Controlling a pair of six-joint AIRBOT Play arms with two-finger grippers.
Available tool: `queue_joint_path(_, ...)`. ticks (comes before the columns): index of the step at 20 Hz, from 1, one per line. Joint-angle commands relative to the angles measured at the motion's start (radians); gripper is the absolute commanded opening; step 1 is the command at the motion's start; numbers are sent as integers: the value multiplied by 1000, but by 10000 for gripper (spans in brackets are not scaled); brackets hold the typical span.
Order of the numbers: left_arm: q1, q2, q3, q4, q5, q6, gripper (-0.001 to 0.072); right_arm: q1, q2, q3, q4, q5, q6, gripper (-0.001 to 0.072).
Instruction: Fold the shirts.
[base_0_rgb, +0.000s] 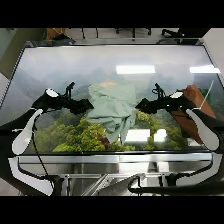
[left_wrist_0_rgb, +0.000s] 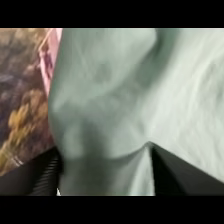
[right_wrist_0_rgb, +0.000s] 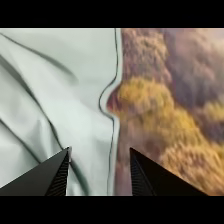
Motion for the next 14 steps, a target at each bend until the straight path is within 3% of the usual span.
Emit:
queue_joint_path(1,-26,-59,63,-13,6,19,453,30,-53,3,84,-64,-65,374)
queue_joint_path(2,-30,-69,74,-14,3,18,454,33,-54,7,89,-64,-100,245)
queue_joint_path(3,-38,-73,82,-14,0,18,368,38,-54,14,96,-64,-121,172)
queue_joint_path(4,-37,-72,90,-12,-6,21,76,39,-52,23,103,-60,-138,61)
queue_joint_path(5,-37,-72,106,-14,-23,28,15,39,-52,40,108,-53,-153,20)
queue_joint_path(14,13,144,314,-8,-154,7,14,37,82,301,101,72,-151,17)
